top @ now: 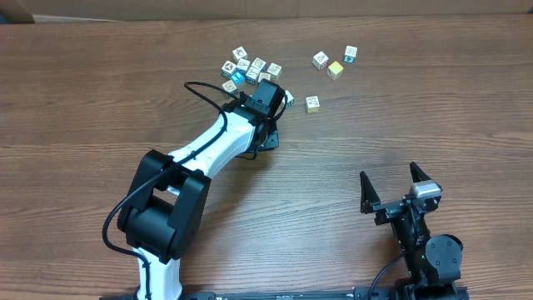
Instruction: Form a horizontal line
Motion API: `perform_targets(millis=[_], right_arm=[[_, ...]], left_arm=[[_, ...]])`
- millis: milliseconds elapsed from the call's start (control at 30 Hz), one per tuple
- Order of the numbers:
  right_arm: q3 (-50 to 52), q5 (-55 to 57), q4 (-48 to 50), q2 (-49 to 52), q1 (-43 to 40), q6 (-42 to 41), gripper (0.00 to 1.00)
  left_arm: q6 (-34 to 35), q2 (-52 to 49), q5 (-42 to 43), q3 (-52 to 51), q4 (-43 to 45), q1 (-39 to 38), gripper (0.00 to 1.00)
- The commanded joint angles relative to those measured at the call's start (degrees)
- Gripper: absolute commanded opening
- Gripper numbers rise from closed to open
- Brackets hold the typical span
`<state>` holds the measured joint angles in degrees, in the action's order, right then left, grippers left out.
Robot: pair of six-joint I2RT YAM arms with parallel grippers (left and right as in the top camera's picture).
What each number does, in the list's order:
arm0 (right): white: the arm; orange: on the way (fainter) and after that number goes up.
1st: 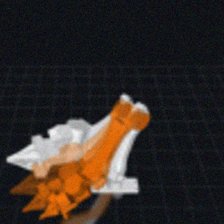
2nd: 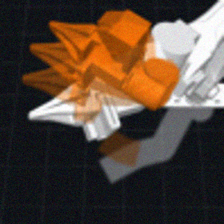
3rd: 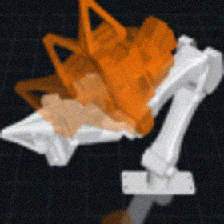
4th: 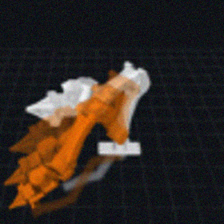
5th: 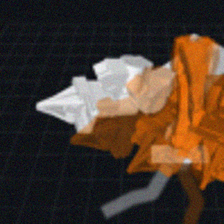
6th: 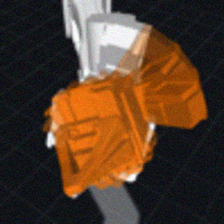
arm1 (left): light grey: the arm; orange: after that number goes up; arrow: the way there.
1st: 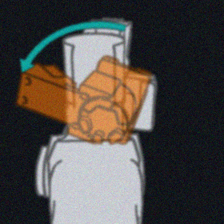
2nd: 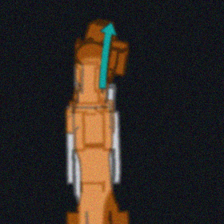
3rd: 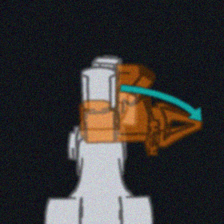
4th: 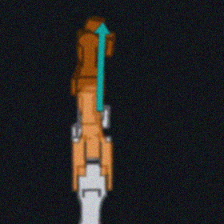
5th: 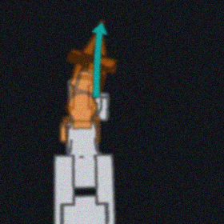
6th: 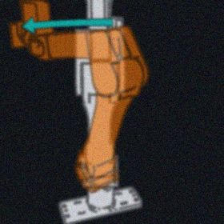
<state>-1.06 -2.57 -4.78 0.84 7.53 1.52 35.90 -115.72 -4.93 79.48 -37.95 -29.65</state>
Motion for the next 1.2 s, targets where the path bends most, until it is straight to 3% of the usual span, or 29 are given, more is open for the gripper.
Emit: perform_targets(millis=[0, 633, 967, 1167], right_arm=[[0.61, 0.35, 0.11, -0.68, -0.15, 0.24, 1.00], [0.61, 0.33, 0.11, -0.68, -0.15, 0.24, 1.00], [0.61, 0.33, 0.11, -0.68, -0.15, 0.24, 1.00], [0.61, 0.33, 0.11, -0.68, -0.15, 0.24, 1.00]], left_arm=[[0.31, -1.25, -0.09, -0.09, -0.37, -0.37, 0.35], [0.33, -1.25, -1.62, -0.09, -1.20, -0.37, 0.34], [0.24, -1.25, -1.73, -0.09, 0.17, -0.37, 0.45], [0.11, -1.25, -4.85, -0.09, 0.72, -0.37, 0.45]])
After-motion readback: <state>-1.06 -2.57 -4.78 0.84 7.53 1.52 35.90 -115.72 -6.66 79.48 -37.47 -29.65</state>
